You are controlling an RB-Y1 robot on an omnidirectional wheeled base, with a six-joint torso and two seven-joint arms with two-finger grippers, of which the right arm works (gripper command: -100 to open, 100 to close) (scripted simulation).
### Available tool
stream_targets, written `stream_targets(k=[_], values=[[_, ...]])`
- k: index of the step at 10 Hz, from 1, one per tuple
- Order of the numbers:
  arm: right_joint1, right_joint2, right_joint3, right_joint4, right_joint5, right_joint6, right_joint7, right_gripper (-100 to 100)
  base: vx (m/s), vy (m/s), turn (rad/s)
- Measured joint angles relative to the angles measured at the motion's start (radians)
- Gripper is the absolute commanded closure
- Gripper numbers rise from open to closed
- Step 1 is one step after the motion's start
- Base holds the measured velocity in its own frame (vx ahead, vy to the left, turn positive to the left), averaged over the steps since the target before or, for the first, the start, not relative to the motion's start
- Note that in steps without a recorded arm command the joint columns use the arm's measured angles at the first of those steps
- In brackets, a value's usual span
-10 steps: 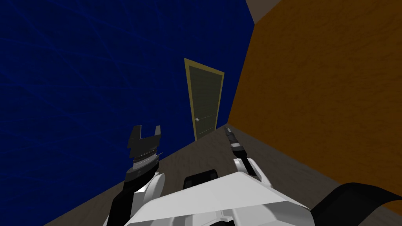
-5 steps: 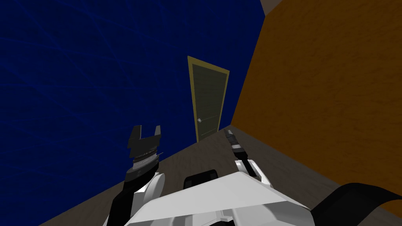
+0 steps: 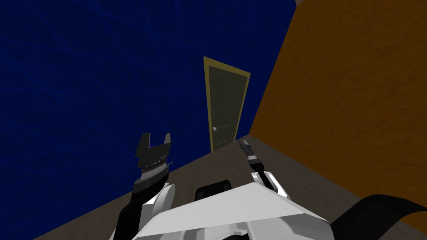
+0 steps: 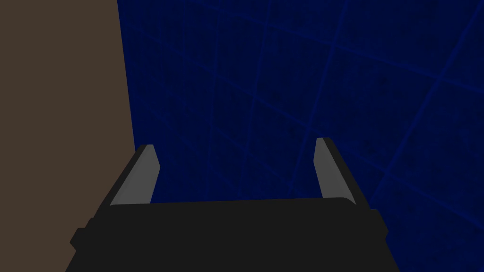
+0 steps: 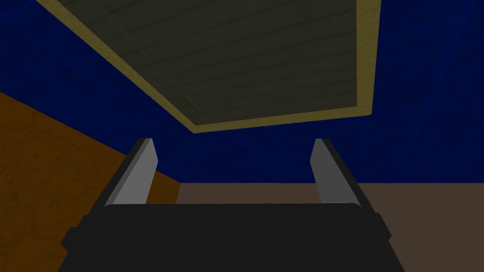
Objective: Pull the door open
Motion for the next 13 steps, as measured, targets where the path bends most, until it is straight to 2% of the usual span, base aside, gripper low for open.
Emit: stream_targets(k=[7, 13], values=[[-0.024, 0.003, -0.063, 0.144, 0.094, -0.076, 0.099, -100, 0.109, 0.016, 0.094], [-0.05, 0.018, -0.113, 0.266, 0.172, -0.135, 0.184, -100, 0.109, 0.007, 0.09]])
